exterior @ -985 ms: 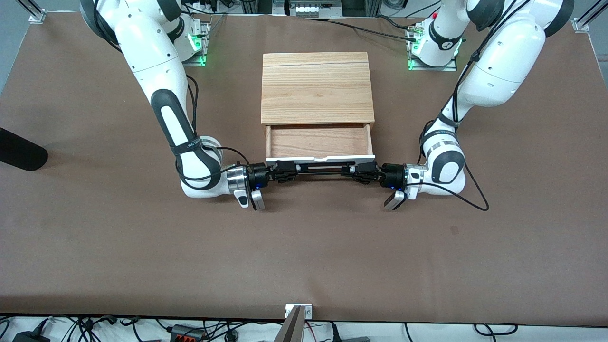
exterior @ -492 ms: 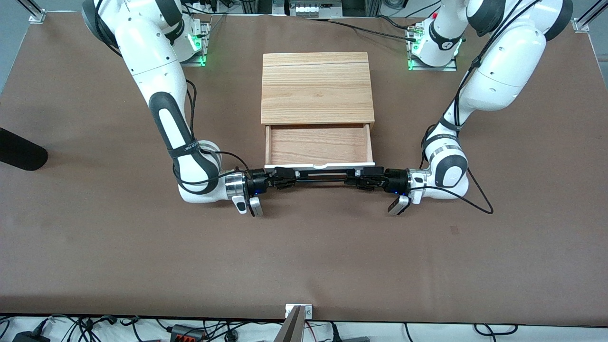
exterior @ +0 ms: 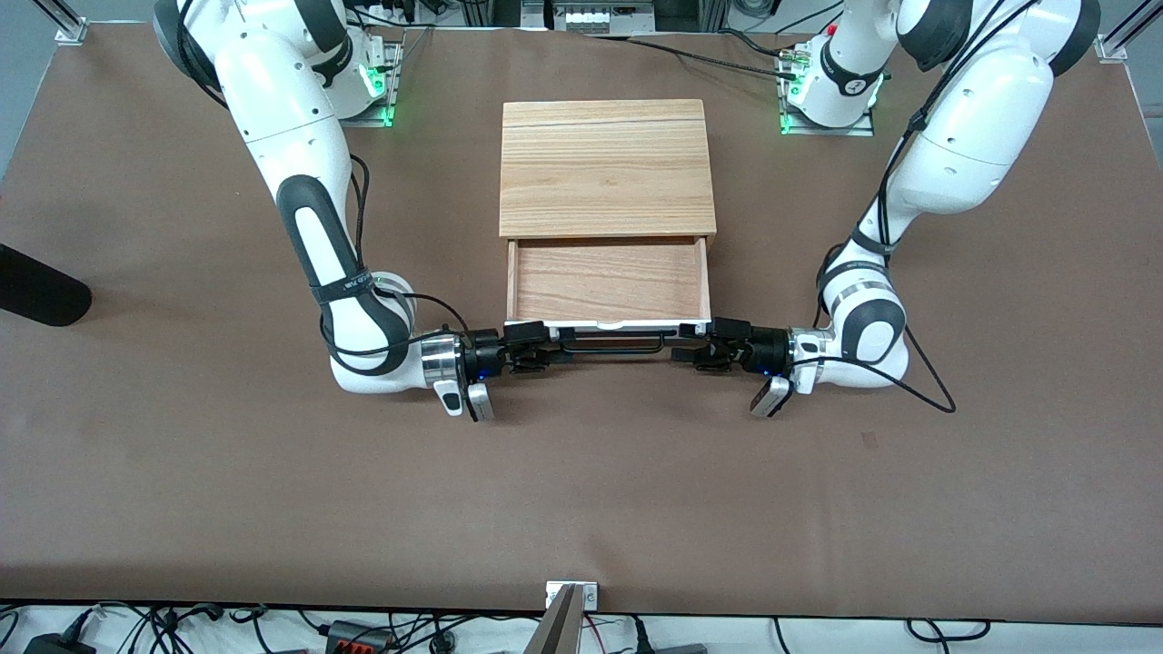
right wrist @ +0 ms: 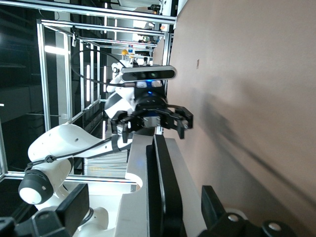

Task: Pull top drawer with both arms simultaneously
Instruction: 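Open both grippers and draw them back from the handle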

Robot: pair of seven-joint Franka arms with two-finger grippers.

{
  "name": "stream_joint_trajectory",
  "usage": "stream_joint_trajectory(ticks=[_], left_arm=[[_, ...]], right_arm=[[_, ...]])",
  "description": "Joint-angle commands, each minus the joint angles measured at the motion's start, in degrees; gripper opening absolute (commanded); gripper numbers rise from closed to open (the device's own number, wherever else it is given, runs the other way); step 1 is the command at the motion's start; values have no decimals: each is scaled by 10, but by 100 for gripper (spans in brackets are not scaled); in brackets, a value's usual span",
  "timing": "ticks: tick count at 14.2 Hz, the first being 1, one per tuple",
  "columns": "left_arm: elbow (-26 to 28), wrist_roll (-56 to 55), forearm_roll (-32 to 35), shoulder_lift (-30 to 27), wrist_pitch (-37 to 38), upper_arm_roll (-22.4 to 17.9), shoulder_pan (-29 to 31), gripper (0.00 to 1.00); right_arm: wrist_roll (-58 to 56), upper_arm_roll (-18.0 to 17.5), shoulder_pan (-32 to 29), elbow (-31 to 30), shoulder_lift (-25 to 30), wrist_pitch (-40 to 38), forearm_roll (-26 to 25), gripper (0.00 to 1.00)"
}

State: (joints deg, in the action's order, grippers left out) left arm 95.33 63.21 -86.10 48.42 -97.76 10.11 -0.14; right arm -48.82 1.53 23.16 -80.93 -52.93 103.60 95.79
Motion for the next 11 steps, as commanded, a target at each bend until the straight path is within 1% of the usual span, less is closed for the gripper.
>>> stream_joint_trajectory(ticks=[1, 3, 4, 6, 7, 8, 9, 11], left_arm=[[-68, -13, 89, 0, 4, 1, 19, 100], [-111, -63, 162, -3, 6, 2, 34, 100], [-137, -92, 201, -4, 6, 1, 36, 100], [-183, -155, 287, -9, 34, 2, 49, 100], [-200, -181, 321, -10, 50, 2, 53, 100], [-212, -199, 358, -11, 61, 1, 57, 100], [-227, -220, 403, -17, 70, 1, 58, 100], [-254, -284, 519, -38, 98, 0, 60, 100]], right_arm=[[37, 27, 7, 6, 12, 9, -46, 100], [99, 48, 12, 7, 28, 39, -126, 100], [139, 56, 12, 19, 39, 48, -174, 100], [230, 76, 10, 74, 44, 42, -288, 100], [270, 77, 7, 87, 49, 42, -328, 100], [302, 76, 6, 95, 60, 41, -349, 100], [323, 79, 6, 96, 66, 41, -360, 100], [360, 84, 4, 96, 85, 41, -401, 100]])
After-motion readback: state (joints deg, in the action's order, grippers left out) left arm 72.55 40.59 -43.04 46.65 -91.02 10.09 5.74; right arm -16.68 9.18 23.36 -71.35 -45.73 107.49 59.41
